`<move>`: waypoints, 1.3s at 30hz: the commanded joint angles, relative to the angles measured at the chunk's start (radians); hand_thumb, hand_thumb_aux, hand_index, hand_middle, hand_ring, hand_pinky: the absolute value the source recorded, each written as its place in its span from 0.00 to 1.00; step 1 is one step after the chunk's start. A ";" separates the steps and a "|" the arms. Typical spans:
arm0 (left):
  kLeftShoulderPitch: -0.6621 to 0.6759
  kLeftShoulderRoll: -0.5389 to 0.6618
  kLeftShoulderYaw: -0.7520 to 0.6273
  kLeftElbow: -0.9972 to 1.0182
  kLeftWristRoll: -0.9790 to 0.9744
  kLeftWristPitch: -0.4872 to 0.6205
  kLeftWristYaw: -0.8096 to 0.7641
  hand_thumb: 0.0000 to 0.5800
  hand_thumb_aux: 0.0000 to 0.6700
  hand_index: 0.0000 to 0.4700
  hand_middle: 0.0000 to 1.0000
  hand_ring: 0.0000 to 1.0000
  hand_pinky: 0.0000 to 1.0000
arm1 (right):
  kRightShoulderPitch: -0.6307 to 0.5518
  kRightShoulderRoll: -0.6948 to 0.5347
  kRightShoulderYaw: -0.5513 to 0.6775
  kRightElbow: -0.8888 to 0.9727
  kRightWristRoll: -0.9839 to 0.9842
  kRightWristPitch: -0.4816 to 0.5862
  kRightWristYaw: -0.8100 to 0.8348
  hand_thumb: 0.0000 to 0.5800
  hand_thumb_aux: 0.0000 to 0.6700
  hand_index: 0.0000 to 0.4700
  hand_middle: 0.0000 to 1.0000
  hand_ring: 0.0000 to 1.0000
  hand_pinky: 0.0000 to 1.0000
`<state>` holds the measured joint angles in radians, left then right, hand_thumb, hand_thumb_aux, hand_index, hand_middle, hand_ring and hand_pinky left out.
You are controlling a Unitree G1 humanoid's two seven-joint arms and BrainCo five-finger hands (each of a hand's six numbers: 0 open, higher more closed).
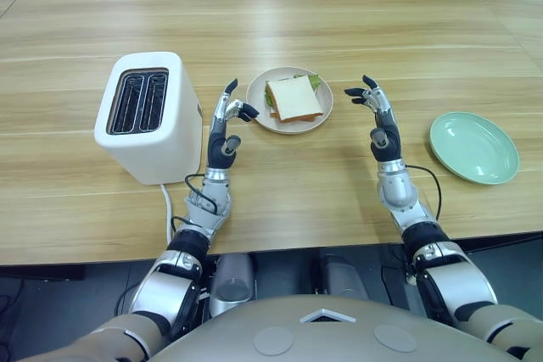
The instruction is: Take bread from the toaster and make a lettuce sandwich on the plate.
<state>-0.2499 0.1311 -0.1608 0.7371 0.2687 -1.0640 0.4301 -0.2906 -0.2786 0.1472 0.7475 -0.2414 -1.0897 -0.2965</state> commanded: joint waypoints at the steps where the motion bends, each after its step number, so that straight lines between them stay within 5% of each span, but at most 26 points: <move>1: 0.019 -0.020 0.035 -0.009 -0.021 0.050 -0.030 0.00 0.00 0.00 0.00 0.00 0.00 | 0.038 0.012 -0.026 -0.061 -0.014 0.054 0.023 0.00 0.00 0.00 0.00 0.00 0.00; 39: 0.042 -0.079 0.127 0.039 0.069 0.014 0.004 0.00 0.00 0.00 0.00 0.00 0.00 | 0.020 0.097 -0.080 0.008 -0.149 0.118 -0.098 0.00 0.00 0.00 0.00 0.00 0.00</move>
<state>-0.2200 0.0505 -0.0342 0.7835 0.3252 -1.0438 0.4267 -0.2645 -0.1817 0.0666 0.7442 -0.3866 -0.9848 -0.3939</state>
